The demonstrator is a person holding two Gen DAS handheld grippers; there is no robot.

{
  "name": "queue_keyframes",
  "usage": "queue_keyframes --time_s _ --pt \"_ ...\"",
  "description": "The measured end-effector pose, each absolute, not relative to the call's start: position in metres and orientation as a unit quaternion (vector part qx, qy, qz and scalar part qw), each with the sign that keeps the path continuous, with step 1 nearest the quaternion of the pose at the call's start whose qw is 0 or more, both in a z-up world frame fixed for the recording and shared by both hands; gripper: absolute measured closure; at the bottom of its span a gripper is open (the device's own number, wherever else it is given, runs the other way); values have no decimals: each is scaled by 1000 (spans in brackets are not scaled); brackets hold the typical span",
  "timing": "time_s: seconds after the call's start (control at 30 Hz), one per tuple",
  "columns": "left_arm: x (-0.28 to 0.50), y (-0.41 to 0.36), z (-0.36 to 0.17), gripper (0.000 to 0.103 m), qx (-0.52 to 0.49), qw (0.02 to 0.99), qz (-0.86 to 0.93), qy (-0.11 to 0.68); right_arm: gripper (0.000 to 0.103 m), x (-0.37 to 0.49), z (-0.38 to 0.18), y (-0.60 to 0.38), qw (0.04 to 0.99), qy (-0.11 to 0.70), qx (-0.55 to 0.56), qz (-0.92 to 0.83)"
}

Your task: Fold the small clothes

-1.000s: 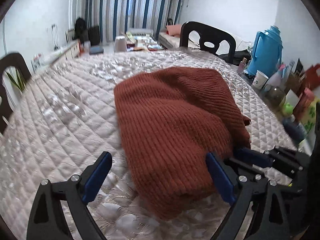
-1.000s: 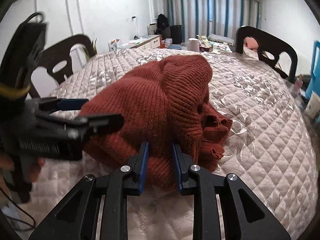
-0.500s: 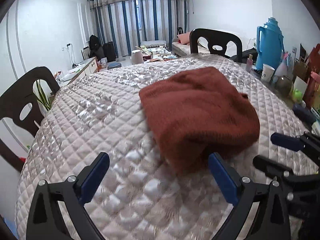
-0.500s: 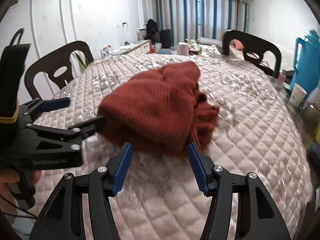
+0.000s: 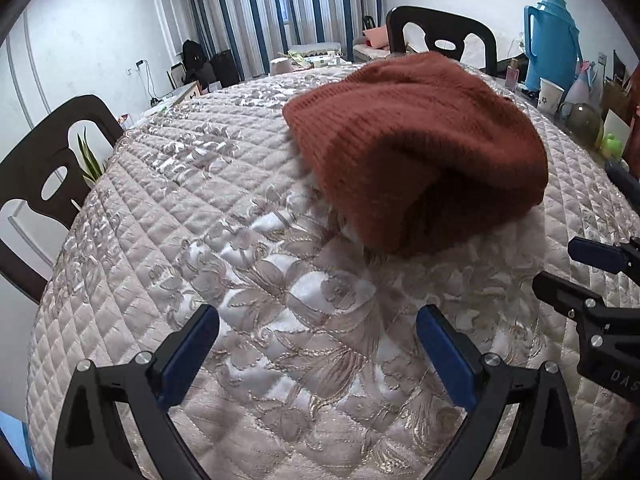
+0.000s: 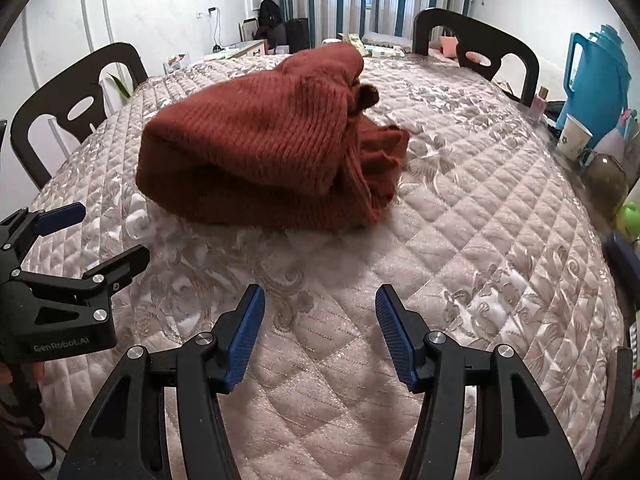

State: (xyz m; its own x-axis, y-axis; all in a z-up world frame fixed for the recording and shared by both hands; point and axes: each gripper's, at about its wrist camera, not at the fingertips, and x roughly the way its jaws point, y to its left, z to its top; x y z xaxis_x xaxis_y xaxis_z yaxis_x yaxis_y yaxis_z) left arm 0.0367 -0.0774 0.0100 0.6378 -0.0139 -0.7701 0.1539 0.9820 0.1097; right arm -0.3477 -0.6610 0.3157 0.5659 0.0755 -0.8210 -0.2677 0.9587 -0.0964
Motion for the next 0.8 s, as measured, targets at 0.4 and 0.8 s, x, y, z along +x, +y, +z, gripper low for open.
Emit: queue_keyframes --time_s 0.4,0.8 --pt "42 -71 1 0 42 892 -60 446 35 -343 309 -660 879 459 -101 82" --pt "42 -72 0 0 42 892 -60 446 32 -343 308 -658 884 453 -95 72"
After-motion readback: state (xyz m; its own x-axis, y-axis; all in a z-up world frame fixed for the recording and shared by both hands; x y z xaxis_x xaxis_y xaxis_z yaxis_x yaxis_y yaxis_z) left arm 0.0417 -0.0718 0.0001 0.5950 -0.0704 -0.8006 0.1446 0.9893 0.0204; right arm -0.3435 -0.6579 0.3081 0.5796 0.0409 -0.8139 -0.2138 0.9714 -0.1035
